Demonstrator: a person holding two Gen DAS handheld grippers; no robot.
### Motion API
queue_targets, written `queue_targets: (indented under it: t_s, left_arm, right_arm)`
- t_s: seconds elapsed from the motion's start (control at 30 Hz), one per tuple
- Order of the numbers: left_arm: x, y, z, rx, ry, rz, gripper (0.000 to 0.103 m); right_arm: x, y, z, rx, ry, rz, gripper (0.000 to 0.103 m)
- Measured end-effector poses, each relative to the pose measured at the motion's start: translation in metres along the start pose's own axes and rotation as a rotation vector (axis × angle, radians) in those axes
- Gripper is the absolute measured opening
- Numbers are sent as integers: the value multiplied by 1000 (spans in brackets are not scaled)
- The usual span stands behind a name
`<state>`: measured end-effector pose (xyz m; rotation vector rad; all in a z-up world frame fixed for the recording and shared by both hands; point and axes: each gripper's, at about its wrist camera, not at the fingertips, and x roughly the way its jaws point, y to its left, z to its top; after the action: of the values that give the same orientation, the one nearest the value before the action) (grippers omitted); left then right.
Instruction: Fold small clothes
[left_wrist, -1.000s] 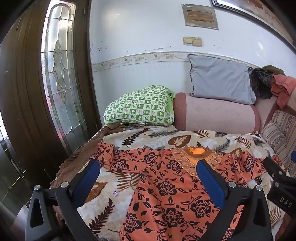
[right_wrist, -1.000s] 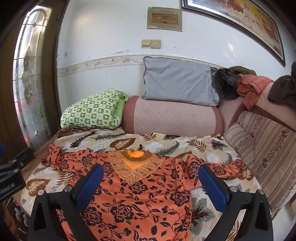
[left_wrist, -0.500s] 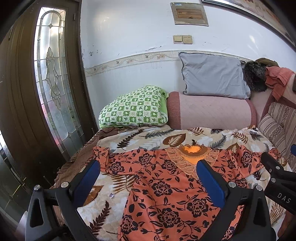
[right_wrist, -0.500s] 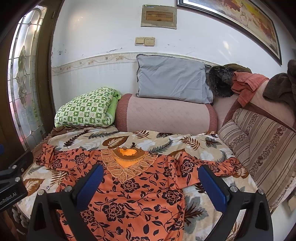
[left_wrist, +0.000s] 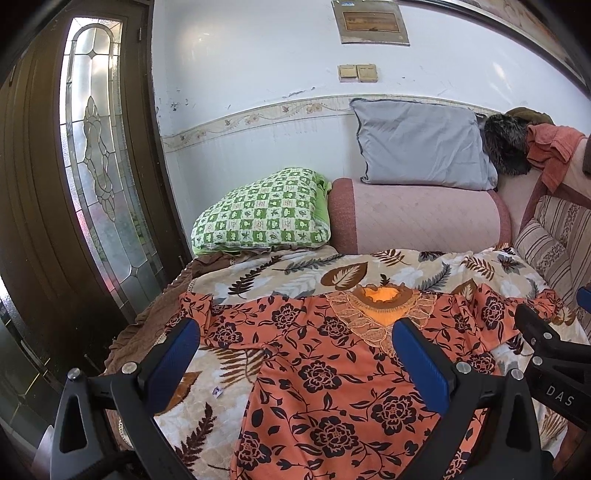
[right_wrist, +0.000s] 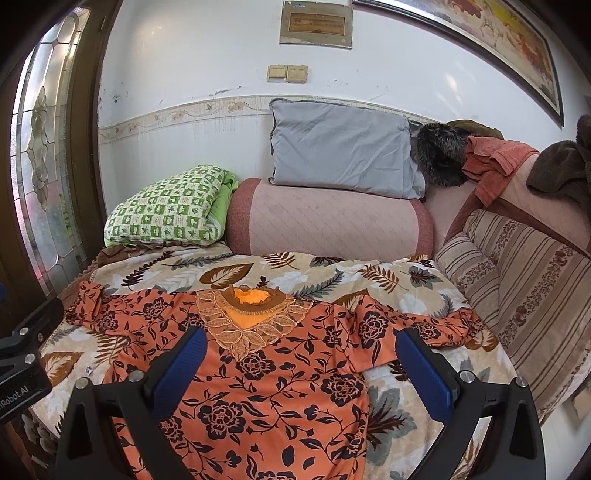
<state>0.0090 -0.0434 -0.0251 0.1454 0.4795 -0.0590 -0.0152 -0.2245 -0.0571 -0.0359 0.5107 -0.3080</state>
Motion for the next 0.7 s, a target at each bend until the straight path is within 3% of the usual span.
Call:
queue_targets:
  t_s: [0.7]
  left_arm:
    - [16, -9, 7, 18, 11, 6, 103]
  right_arm:
    - [22, 4, -3, -12, 37, -8, 103]
